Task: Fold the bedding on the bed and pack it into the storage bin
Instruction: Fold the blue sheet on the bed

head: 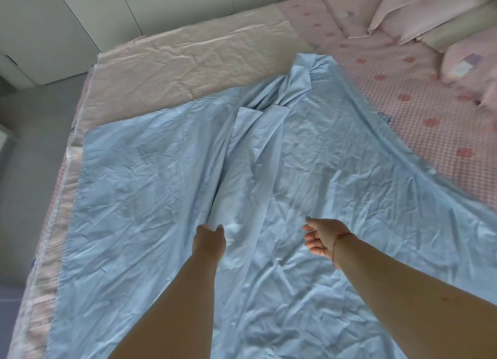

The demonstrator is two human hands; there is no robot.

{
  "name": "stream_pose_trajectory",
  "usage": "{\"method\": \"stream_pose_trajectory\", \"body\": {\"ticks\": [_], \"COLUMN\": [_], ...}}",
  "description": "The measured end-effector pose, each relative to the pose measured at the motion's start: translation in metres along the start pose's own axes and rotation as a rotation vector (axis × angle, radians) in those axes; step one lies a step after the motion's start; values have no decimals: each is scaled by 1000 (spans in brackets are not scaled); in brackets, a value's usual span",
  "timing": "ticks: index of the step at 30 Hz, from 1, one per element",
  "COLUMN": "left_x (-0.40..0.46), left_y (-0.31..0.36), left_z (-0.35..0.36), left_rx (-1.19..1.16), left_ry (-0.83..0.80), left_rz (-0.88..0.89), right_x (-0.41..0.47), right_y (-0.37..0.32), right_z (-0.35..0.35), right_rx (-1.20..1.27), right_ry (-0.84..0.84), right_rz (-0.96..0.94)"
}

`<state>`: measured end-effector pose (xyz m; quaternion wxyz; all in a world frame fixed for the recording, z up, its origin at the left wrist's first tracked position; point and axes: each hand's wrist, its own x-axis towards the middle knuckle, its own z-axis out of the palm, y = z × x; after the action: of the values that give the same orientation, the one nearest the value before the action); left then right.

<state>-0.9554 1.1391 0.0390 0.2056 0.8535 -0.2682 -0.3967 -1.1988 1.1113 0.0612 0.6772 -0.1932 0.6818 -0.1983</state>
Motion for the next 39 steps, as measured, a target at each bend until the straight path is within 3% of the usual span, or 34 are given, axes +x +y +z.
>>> {"method": "stream_pose_trajectory", "body": {"ticks": [4,12,17,21,23,31,35,39], "left_x": [12,-17,-76,-128,-146,-146,-143,-143], "left_y": [-10,17,18,0,-5,1,-5,-9], "left_z": [12,18,56,93,101,87,93,104], "left_rx": [-11,-150,-262,-206,-167,-202,-300,-327], "left_ry": [5,-132,-495,-824,-910,-931,-865,-845], "left_rz": [-8,258,278,248,238,24,-88,-141], "right_x": [8,0,-11,-14,-14,-34,-29,-28], "right_y": [13,10,-2,-4,0,32,85,111], "right_z": [-4,-5,0,-10,-22,-80,-126,-158], "right_rx": [24,80,-2,-259,-353,-433,-181,-196], "right_ry": [-5,-29,22,214,289,513,619,684], "right_rz": [17,19,-74,-184,-203,-18,122,217]}}
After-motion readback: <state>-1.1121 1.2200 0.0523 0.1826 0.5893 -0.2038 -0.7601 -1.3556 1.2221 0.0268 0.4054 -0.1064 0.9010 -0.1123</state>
